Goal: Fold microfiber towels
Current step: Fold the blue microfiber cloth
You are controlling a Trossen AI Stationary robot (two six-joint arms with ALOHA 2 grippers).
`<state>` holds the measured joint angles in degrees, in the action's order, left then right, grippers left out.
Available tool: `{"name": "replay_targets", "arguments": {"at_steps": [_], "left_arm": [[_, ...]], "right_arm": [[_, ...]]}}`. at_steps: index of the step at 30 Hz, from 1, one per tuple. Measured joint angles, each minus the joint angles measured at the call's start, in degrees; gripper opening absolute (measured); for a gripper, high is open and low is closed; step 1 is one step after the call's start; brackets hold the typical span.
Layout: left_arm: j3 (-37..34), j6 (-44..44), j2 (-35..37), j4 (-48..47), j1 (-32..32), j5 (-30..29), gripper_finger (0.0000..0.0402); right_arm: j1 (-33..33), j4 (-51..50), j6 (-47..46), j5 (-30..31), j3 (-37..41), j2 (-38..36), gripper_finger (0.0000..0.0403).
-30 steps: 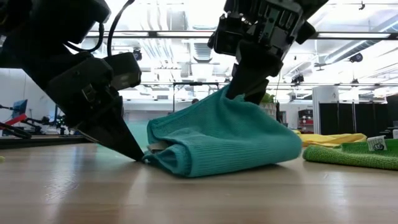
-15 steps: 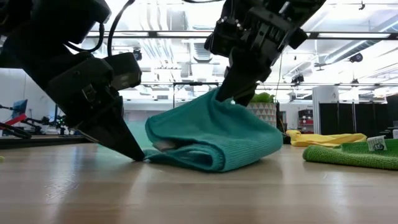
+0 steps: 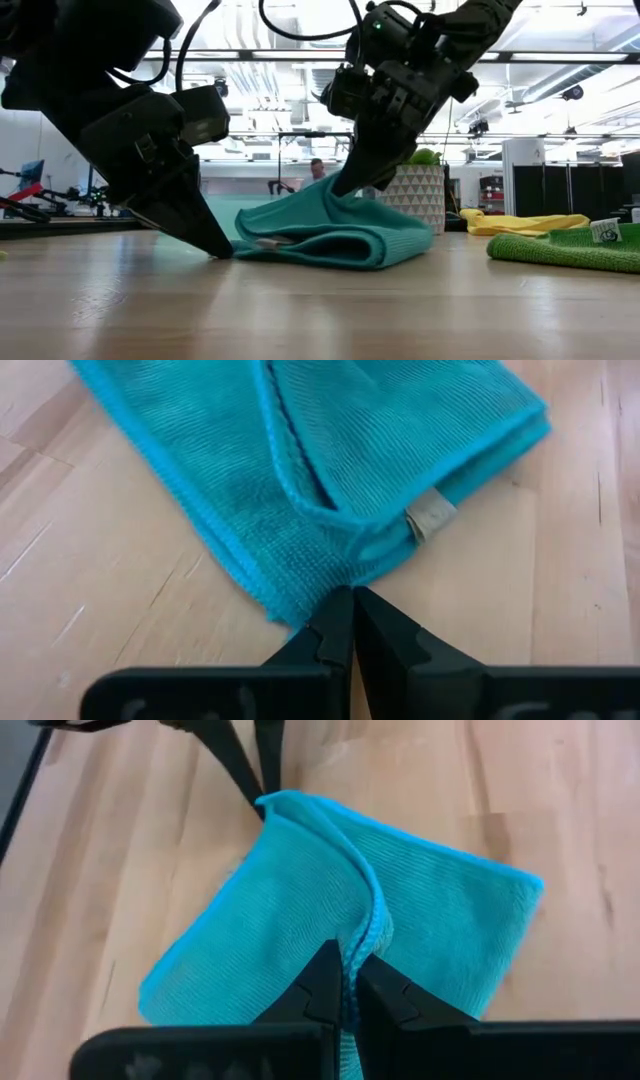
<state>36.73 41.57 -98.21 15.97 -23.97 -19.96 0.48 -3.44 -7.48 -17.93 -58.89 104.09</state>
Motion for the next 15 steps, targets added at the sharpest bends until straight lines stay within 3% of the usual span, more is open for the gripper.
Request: {"name": "replay_targets", "arguments": {"at_steps": [8,15], "left_arm": [[0.0,0.0,0.1,0.0,0.0,0.1,0.0],[0.0,-0.5,4.8,-0.3,0.0,-1.1,0.0]], "right_arm": [[0.7,0.8,2.1,-0.3,0.0,0.0,0.0009],[0.5,0.6,1.5,-0.7,0.0,0.0,0.0009]]}}
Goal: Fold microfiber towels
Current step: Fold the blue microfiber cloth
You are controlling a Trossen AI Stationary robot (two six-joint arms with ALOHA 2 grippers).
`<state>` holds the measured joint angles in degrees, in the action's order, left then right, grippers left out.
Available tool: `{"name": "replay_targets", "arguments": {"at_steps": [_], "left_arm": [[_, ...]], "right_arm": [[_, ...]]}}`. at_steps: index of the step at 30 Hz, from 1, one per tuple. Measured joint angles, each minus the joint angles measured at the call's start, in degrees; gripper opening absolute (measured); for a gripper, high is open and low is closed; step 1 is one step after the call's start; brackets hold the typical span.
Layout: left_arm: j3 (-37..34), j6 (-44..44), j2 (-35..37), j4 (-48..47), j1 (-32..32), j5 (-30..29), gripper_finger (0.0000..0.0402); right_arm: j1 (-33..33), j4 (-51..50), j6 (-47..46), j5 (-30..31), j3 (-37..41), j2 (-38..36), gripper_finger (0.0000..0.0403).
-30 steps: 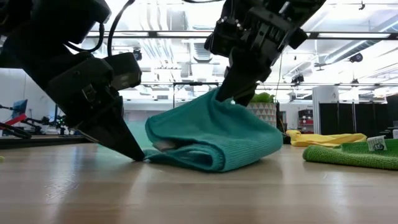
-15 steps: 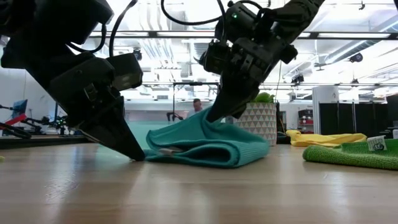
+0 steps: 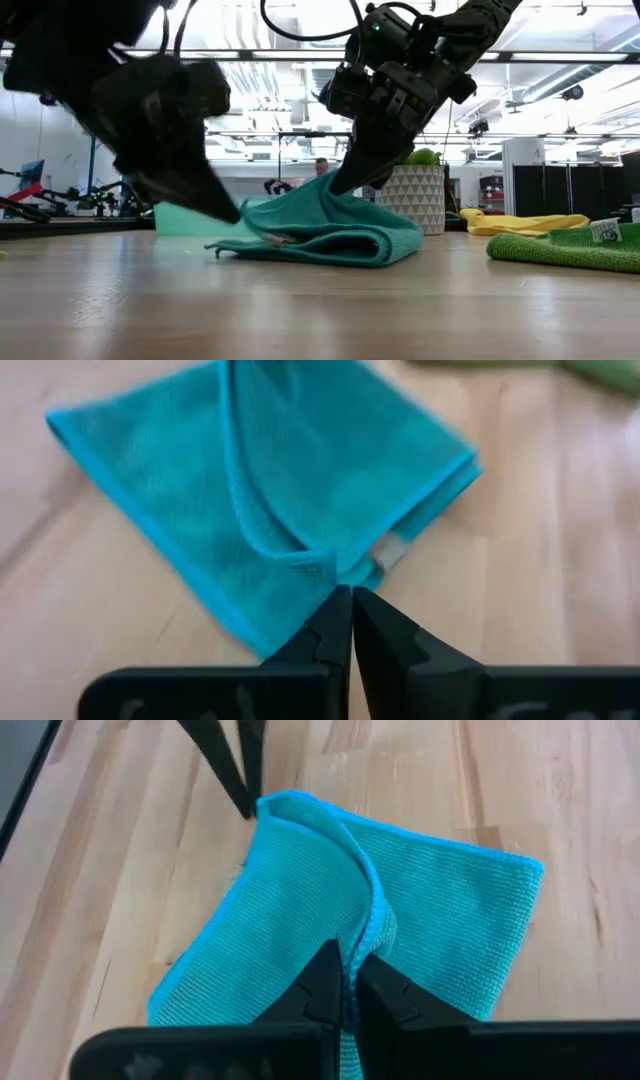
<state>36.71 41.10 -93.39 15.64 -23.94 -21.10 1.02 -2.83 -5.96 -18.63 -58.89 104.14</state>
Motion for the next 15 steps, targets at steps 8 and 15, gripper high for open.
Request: {"name": "replay_targets", "arguments": {"at_steps": [8,15], "left_arm": [[-0.1,0.0,3.6,-2.2,0.0,-1.5,0.0],[0.1,0.3,5.4,0.9,0.4,-1.9,0.0]], "right_arm": [[0.0,-0.5,-3.6,-1.5,0.0,-0.5,0.0009],[-0.5,-5.7,-4.9,-1.2,0.1,-4.4,0.0009]]}}
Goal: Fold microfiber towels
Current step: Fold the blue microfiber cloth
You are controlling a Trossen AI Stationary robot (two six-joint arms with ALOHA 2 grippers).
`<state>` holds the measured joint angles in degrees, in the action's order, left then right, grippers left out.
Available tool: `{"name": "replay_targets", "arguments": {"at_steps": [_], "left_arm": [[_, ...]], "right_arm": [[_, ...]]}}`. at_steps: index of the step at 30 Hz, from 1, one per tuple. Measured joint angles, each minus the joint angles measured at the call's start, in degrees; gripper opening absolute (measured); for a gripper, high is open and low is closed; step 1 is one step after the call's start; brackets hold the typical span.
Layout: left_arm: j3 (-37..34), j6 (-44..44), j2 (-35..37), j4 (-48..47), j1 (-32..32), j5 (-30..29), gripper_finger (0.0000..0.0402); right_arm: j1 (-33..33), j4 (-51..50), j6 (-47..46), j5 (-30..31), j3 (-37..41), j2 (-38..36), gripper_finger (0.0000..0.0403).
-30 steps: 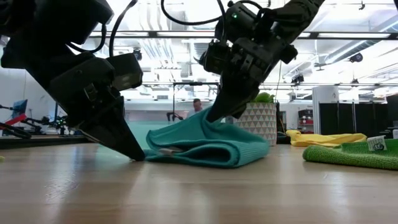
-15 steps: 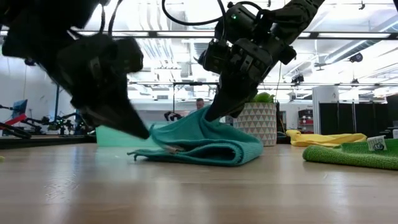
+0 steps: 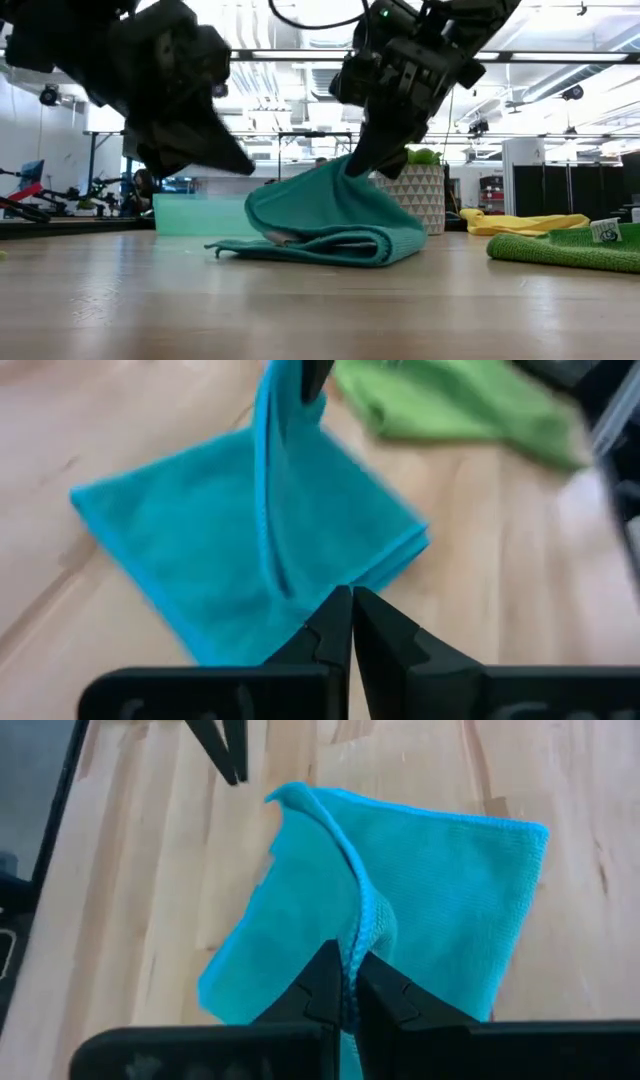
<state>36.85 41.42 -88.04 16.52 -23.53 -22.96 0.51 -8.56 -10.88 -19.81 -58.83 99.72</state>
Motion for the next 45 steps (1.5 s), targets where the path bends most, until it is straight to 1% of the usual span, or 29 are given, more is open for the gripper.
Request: {"name": "replay_targets", "arguments": {"at_steps": [4,6,9,12,15,17,21,24,27,29,31,35,36,41,45], "left_arm": [[0.1,-0.3,0.2,1.6,1.6,-0.2,0.0003],[0.1,-0.3,0.1,3.4,2.5,-0.1,0.0016],[0.1,-0.3,0.0,3.9,3.8,0.0,0.0057],[0.1,-0.3,0.0,5.6,4.8,0.3,0.0115],[0.1,-0.2,-0.1,6.0,5.6,1.9,0.0171],[0.1,-0.2,-0.4,5.9,6.1,3.2,0.02],[0.3,0.2,-1.7,6.2,7.0,6.1,0.0236],[1.4,0.3,-3.3,6.6,7.3,6.9,0.0243],[1.8,2.8,-5.0,6.3,7.7,7.1,0.0234],[2.1,5.5,-6.0,4.4,8.1,7.8,0.0209],[2.6,7.4,-6.2,1.0,8.3,9.3,0.0165],[3.1,6.9,-5.4,-2.4,8.1,11.1,0.0035],[3.1,6.2,-4.9,-2.4,7.9,11.5,0.0018],[3.8,5.3,-3.6,-3.5,7.9,11.3,0.0004],[3.9,4.7,-3.6,-3.5,7.9,11.6,0.0001]], "right_arm": [[-0.4,-0.7,-0.2,0.2,0.0,-1.7,0.0009],[-0.4,-0.6,-1.0,0.3,0.0,-1.9,0.0009],[-0.7,-0.8,-2.2,0.4,0.0,-1.9,0.0009],[-1.3,-0.8,-3.1,0.4,0.0,-2.0,0.0009],[-1.5,-0.8,-3.6,0.4,0.0,-2.0,0.0009],[-1.4,-0.7,-4.0,0.5,0.0,-2.0,0.0009],[-1.4,0.0,-4.6,1.0,0.0,-2.0,0.0009],[-1.4,0.2,-5.0,1.0,0.0,-2.0,0.0009],[-1.4,0.2,-5.3,1.0,0.0,-2.0,0.0009],[-1.4,0.2,-6.0,1.0,0.0,-2.1,0.0009],[-1.4,0.3,-6.1,1.0,0.0,-2.2,0.0009],[-1.4,0.4,-5.6,1.0,0.0,-2.3,0.0009],[-1.4,0.5,-5.4,1.3,0.0,-2.3,0.0009],[-1.3,1.6,-4.4,2.2,0.0,-2.3,0.0009],[-1.3,3.4,-4.1,4.3,0.0,-2.3,0.0009]]}}
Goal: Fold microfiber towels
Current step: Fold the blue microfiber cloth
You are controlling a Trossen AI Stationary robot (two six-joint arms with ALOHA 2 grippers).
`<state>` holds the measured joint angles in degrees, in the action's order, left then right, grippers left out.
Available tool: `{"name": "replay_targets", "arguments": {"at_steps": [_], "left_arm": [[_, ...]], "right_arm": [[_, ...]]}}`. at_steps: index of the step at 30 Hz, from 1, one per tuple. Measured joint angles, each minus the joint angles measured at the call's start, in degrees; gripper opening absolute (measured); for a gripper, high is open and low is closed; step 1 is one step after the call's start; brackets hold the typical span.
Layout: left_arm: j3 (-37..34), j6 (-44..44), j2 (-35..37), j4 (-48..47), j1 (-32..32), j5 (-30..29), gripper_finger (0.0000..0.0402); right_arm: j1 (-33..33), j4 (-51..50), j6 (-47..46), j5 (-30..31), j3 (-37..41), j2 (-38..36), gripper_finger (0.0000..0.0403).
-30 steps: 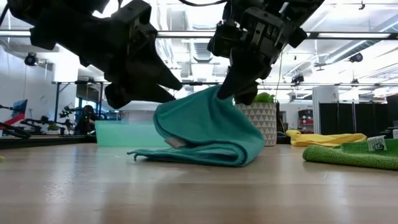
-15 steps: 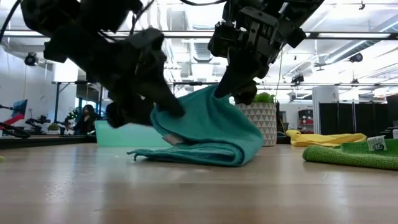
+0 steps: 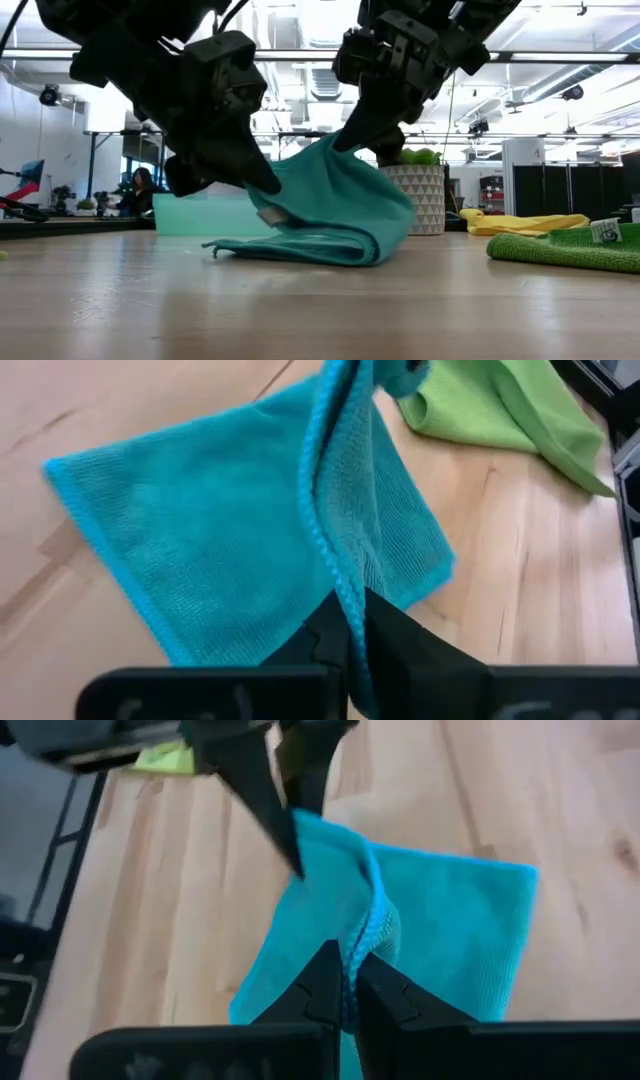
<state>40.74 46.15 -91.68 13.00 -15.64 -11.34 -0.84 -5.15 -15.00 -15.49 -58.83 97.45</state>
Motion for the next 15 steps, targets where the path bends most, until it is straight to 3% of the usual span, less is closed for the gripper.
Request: {"name": "replay_targets", "arguments": {"at_steps": [6,15], "left_arm": [[0.0,0.0,0.0,-0.6,-0.2,0.4,0.0001],[0.0,0.1,0.0,-0.7,-0.8,0.4,0.0]], "right_arm": [[0.8,-0.6,0.2,1.2,0.0,0.0,0.0024],[3.5,-0.3,-1.5,1.2,0.0,0.0,0.0114]]}}
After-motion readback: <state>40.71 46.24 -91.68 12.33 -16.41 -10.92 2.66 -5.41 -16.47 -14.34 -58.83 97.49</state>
